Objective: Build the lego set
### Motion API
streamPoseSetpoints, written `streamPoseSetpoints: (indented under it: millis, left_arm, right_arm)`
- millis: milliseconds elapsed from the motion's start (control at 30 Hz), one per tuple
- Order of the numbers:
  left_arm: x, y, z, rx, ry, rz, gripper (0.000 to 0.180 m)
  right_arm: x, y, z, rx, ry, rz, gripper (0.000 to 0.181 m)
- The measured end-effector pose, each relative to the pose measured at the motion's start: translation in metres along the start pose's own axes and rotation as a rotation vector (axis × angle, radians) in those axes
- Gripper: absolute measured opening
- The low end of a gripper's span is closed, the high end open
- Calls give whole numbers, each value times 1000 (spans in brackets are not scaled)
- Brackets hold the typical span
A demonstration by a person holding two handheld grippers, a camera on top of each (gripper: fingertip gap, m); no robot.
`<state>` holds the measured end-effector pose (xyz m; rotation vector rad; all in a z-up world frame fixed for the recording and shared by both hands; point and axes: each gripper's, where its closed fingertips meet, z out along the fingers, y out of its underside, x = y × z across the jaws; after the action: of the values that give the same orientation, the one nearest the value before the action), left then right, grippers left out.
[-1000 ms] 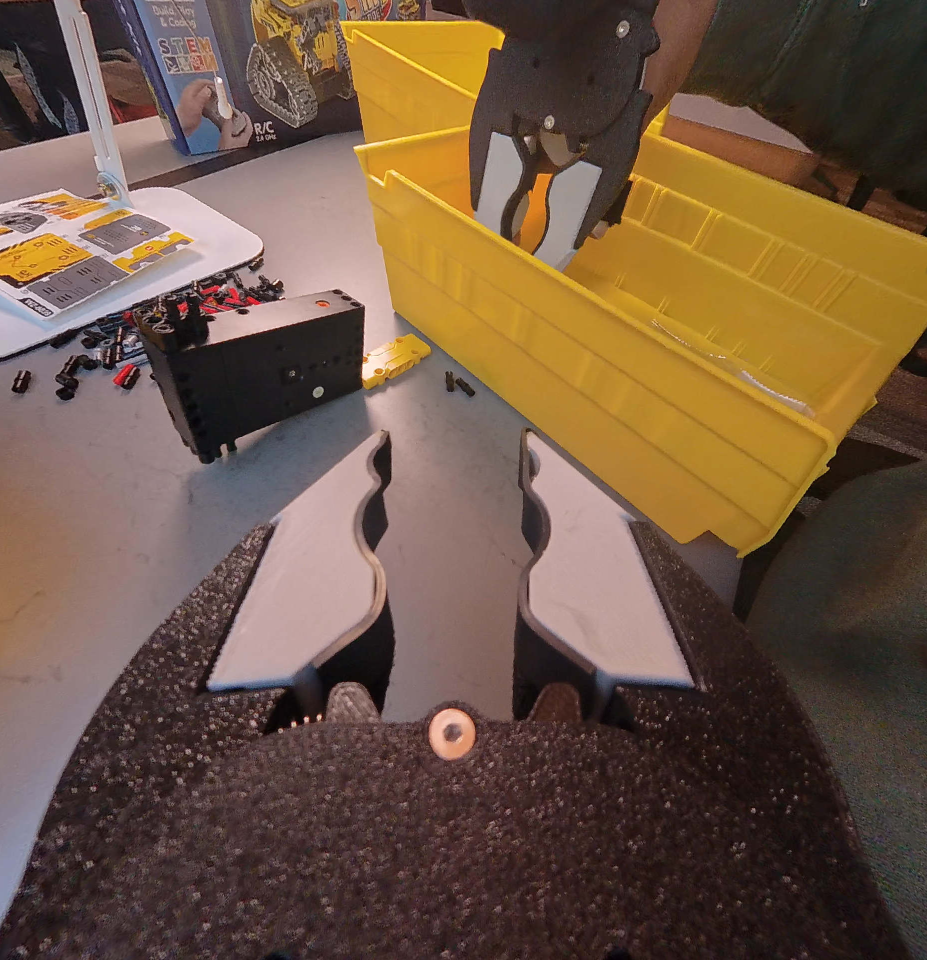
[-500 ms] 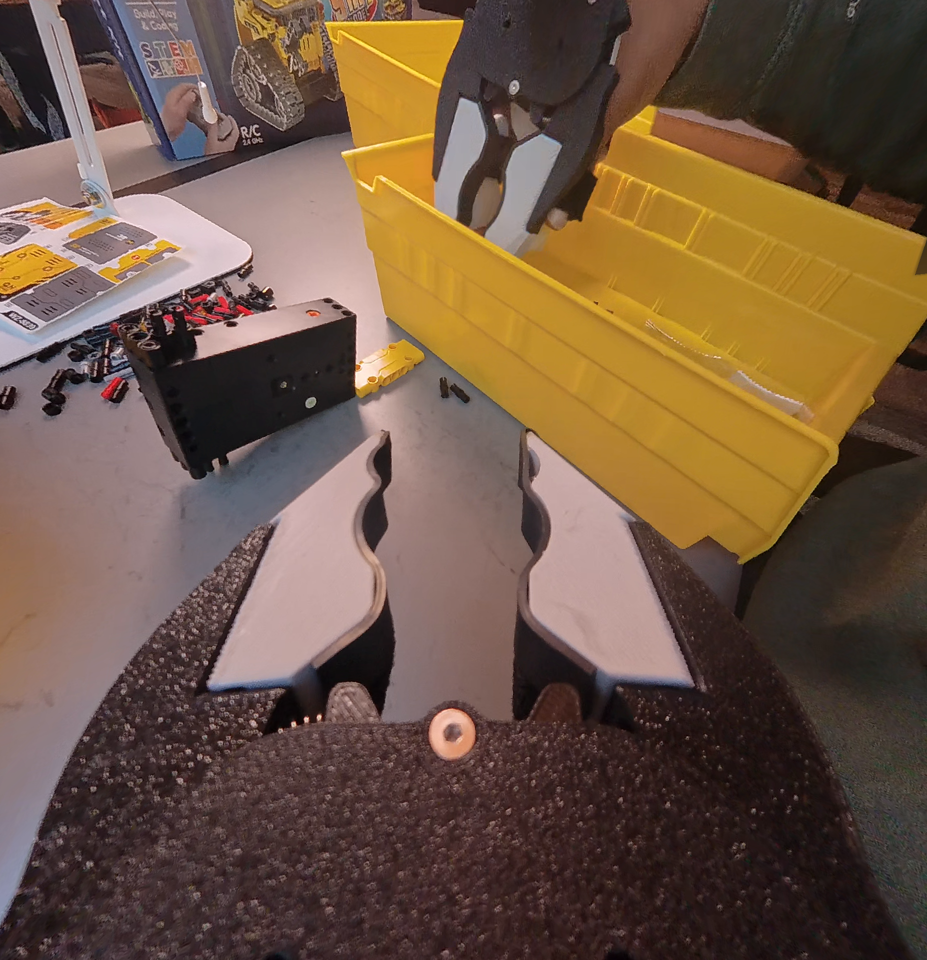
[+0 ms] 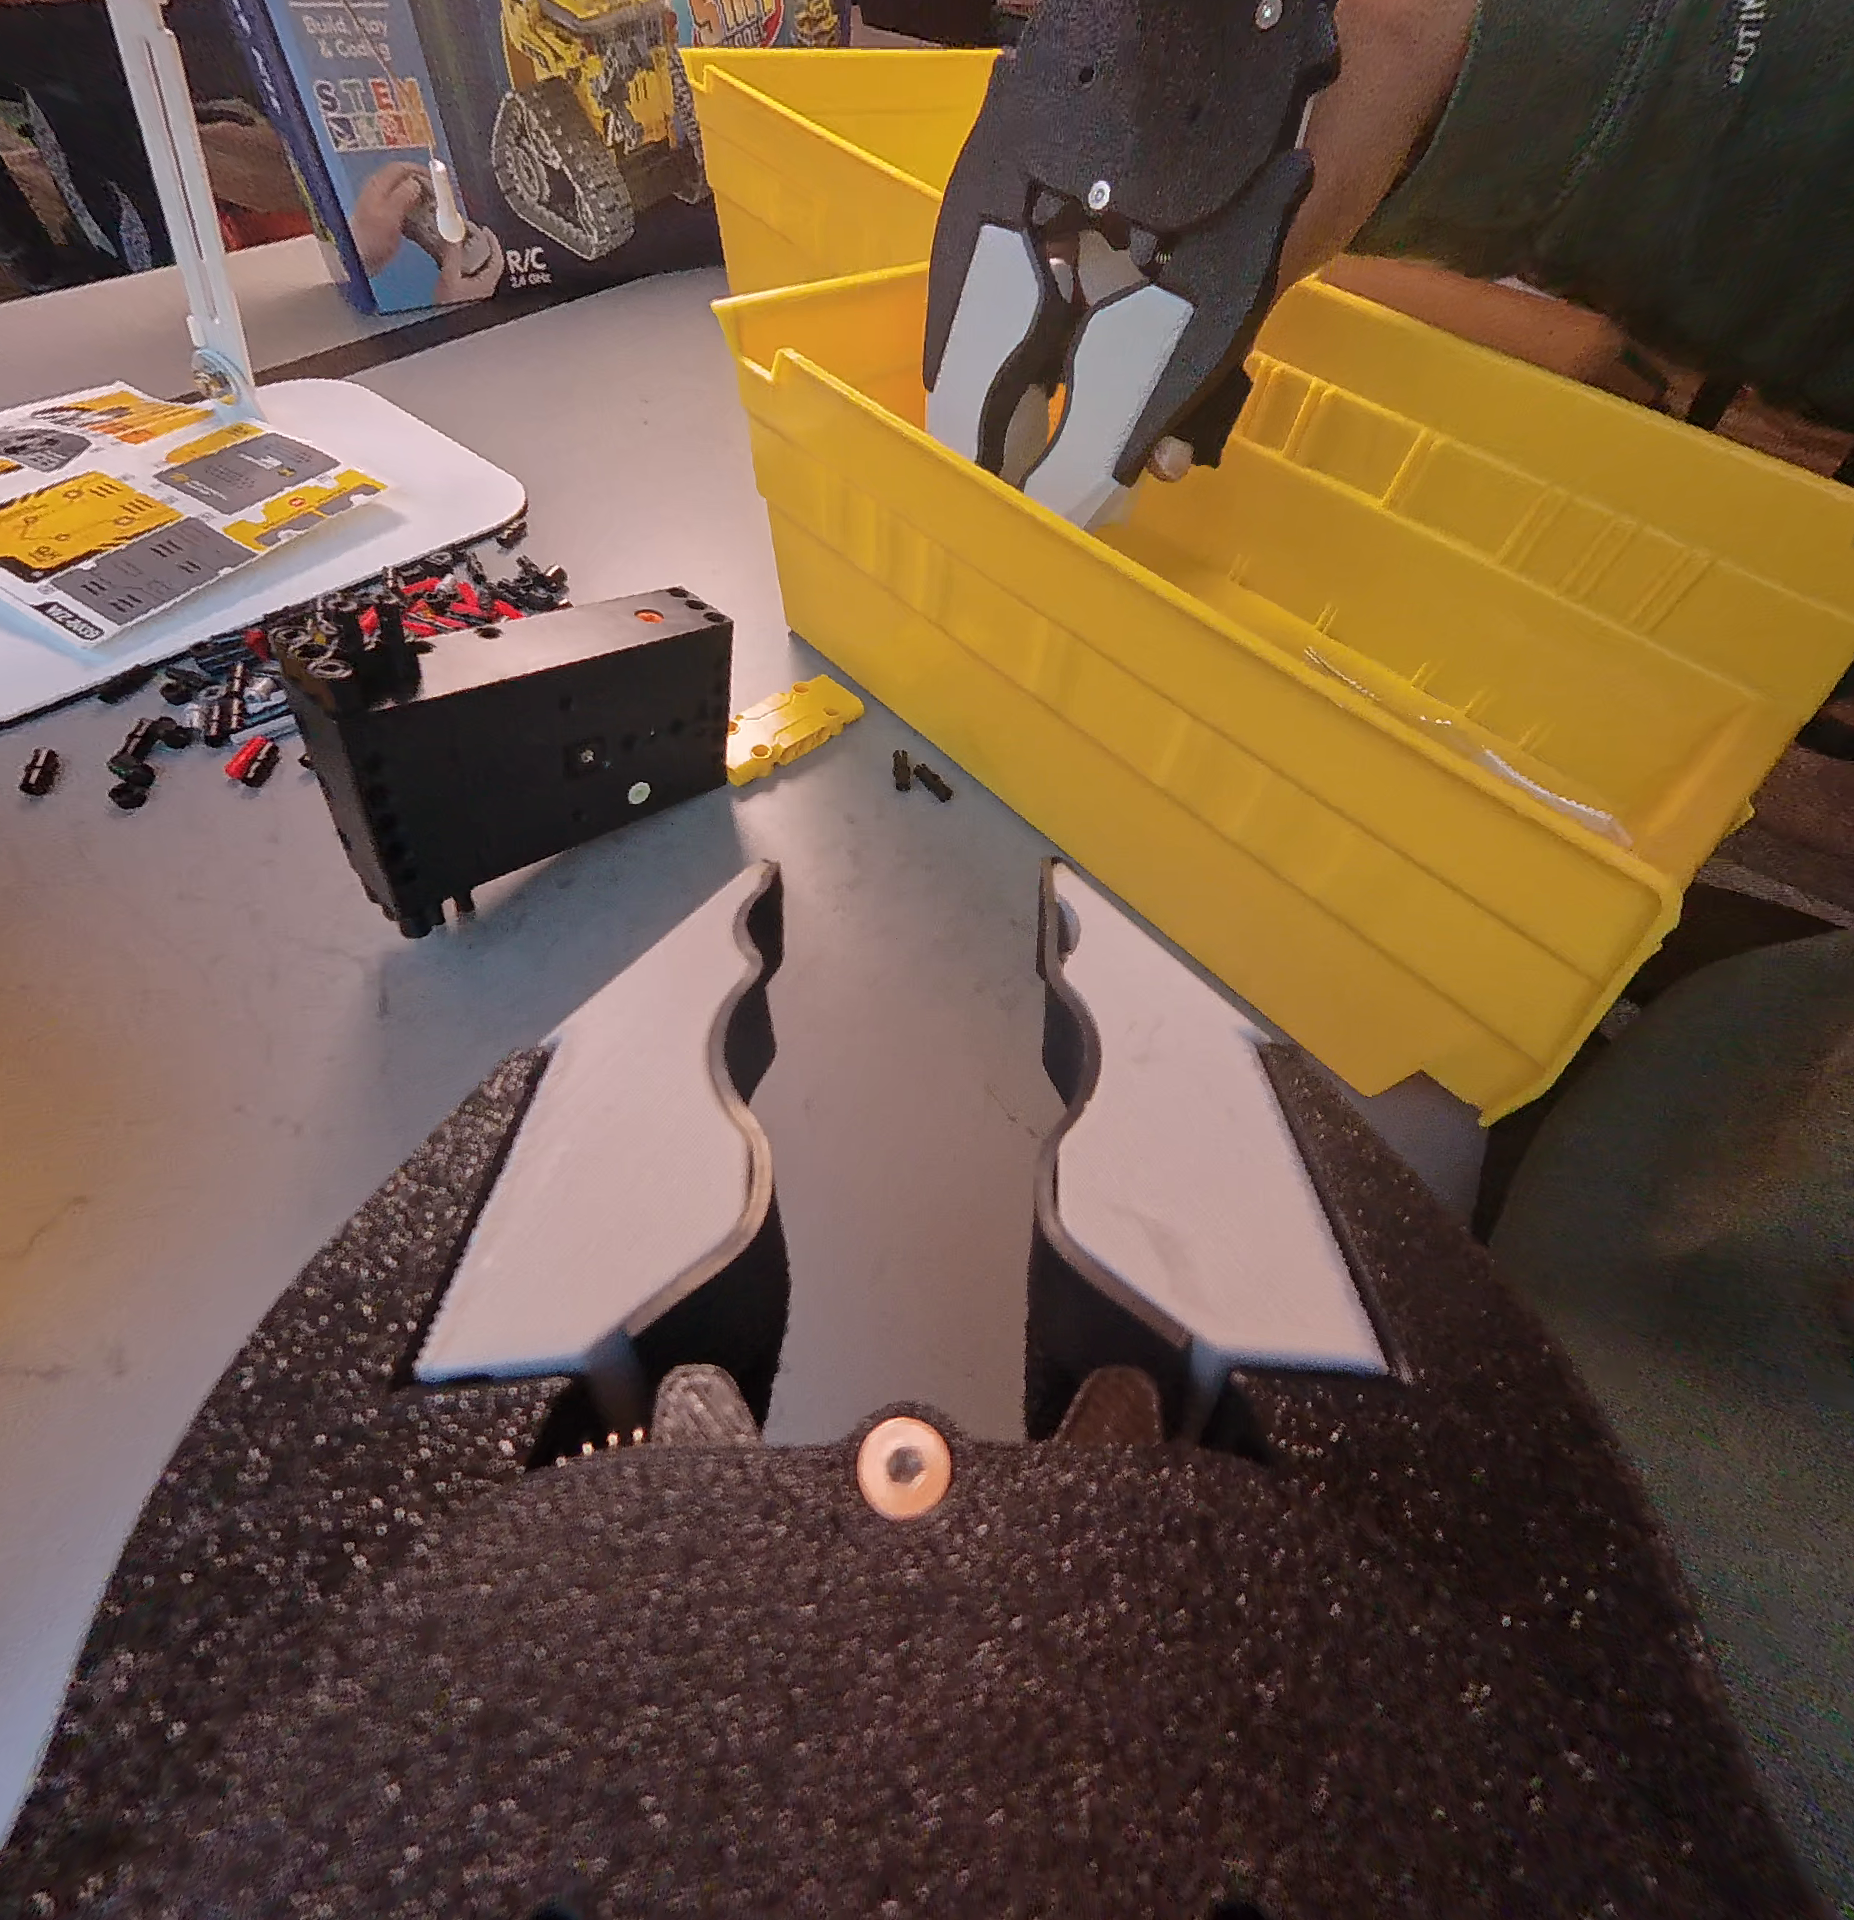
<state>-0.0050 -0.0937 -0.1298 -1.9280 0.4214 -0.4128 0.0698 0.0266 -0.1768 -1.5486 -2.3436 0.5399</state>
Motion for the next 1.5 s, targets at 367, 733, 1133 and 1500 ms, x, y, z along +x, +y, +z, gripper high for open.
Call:
streamPoseSetpoints:
  millis: [367, 733, 1133, 1500]
  left_arm:
    - [1, 2, -2, -4, -6, 0, 48]
    - [7, -3, 1, -5, 2, 26, 48]
    - [8, -4, 5, -5, 12, 22, 48]
    - [4, 0, 4, -14, -1, 5, 48]
  right_arm:
    - [-21, 28, 12, -158, -31, -137, 9]
    - [-24, 2, 21, -70, -42, -66, 14]
    - [-26, 0, 21, -56, -22, -88, 13]
    - [-9, 14, -16, 10, 42, 1, 17]
